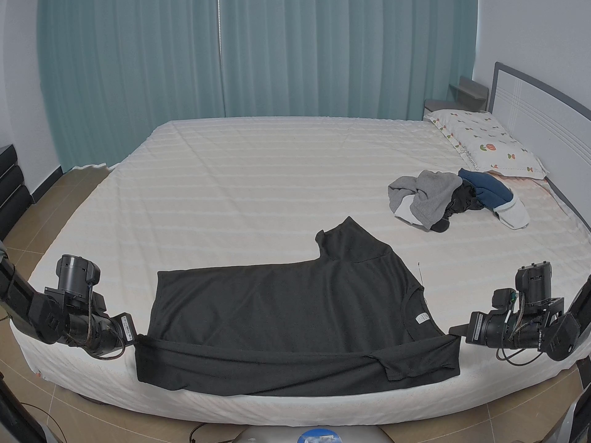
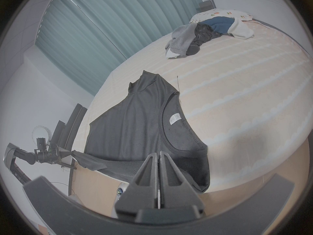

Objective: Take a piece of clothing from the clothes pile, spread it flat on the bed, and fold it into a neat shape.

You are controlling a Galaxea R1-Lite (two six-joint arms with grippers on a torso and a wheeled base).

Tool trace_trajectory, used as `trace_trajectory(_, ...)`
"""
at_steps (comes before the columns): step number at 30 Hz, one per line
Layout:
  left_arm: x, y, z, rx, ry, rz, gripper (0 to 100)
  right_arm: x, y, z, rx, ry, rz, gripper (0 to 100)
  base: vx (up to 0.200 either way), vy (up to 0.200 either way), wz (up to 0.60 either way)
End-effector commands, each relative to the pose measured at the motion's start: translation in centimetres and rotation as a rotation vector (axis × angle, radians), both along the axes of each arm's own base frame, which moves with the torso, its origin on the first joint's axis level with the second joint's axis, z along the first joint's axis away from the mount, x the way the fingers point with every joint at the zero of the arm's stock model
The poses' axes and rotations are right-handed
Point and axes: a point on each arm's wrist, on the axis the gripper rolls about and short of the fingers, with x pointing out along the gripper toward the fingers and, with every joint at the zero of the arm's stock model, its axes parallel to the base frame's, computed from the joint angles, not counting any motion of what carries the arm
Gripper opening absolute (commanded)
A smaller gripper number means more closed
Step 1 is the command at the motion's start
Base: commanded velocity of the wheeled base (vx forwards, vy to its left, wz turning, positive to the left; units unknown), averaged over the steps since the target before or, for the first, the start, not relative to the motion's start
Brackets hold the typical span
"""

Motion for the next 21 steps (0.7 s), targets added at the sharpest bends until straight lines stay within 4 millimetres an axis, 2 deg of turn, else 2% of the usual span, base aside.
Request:
trace_trajectory(1,0.6,0.1,-1.4,-0.001,0.039,0.006,0,1.1,0.1,-1.4,-0.002,0.031,-0.002,0,0.0,0.0,0.0)
trace_trajectory(11,1.0,0.5,-1.6,-0.004,0.017,0.03,0,2.8,0.3,-3.2,0.009,-0.036,-0.005,0,0.0,0.0,0.0)
trace_trajectory(21,1.5,0.7,-1.3,-0.023,-0.034,0.071,0,3.4,0.4,-3.2,0.074,-0.075,-0.056,0,0.0,0.0,0.0)
